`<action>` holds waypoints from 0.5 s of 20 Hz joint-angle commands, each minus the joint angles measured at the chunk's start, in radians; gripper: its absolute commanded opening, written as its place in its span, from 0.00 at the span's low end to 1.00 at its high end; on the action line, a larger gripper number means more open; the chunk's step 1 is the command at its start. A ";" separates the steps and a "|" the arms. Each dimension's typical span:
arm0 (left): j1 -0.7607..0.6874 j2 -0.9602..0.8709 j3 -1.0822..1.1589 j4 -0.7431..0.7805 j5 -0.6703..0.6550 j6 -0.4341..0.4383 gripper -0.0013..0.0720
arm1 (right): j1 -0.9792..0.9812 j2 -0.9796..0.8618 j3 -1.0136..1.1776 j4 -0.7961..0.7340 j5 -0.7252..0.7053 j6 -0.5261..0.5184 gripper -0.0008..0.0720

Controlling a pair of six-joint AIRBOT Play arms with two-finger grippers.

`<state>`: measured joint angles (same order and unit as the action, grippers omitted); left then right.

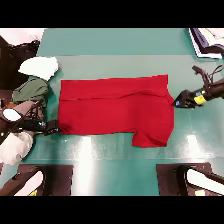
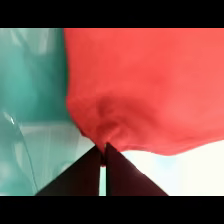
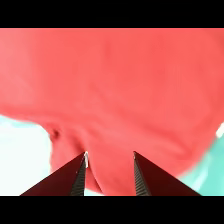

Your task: Fold the shirts.

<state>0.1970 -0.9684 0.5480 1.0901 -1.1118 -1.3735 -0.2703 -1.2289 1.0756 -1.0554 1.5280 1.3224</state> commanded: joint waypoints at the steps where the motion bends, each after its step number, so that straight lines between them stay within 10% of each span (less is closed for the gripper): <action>1: 0.001 0.008 0.060 -0.014 -0.050 0.039 0.05 | -0.040 0.080 -0.163 -0.063 0.026 0.016 0.48; 10: -0.002 0.008 0.089 -0.026 -0.050 0.047 0.05 | -0.050 0.294 -0.558 -0.034 -0.051 0.114 0.48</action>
<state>0.1947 -0.9611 0.6319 1.0668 -1.1557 -1.3342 -0.3191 -0.9787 0.6098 -1.0916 1.5158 1.3872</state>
